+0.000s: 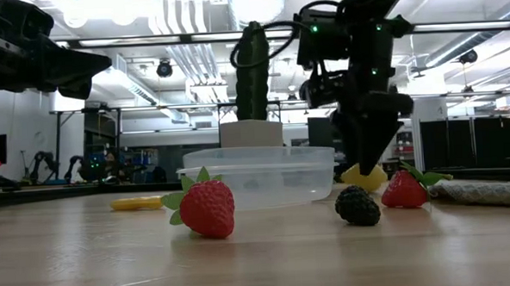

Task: Pick and placing Produce into tupperware
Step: Put the yellow lemon into the transparent container

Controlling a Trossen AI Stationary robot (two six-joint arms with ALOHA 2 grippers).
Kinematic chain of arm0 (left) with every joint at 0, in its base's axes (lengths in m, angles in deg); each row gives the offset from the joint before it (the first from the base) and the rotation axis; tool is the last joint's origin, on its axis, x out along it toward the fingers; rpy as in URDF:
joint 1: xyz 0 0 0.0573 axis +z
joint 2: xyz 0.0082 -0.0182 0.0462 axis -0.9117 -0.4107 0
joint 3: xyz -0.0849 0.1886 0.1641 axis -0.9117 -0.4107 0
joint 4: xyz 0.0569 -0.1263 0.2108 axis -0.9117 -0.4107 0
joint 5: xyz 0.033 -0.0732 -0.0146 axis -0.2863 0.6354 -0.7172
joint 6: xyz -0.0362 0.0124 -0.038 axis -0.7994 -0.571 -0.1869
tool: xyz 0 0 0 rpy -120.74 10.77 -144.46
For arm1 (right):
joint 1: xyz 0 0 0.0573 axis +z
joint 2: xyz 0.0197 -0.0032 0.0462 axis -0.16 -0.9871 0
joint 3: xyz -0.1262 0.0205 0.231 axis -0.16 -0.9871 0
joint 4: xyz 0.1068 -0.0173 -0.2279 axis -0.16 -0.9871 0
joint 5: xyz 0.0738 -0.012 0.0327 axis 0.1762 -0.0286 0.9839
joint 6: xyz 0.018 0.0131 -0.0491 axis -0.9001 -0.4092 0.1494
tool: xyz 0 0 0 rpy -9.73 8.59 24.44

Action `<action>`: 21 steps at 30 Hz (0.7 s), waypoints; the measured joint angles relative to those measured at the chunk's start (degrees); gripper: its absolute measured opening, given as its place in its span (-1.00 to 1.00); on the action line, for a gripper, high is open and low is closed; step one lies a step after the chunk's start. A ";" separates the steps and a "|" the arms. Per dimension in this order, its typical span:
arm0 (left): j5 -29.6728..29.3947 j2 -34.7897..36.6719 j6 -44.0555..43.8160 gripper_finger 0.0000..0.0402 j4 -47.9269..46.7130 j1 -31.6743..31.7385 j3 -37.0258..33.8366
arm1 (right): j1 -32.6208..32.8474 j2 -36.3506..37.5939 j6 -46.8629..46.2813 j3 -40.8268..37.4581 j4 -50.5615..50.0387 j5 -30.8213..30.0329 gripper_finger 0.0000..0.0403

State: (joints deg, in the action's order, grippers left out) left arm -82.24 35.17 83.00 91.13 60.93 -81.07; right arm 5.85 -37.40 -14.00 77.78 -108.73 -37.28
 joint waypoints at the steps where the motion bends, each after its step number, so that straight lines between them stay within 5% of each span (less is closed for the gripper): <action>1: 0.02 0.00 0.00 -1.00 0.00 -0.02 0.00 | -0.06 0.00 -0.03 -0.30 0.20 -0.01 0.64; 21: 0.00 0.00 0.00 -1.00 0.00 -0.02 0.00 | -0.44 -0.03 -0.24 -4.76 5.61 1.49 0.63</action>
State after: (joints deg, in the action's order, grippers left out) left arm -82.24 35.17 83.00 91.13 60.91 -81.07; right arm 5.41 -37.43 -14.24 73.02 -103.13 -35.80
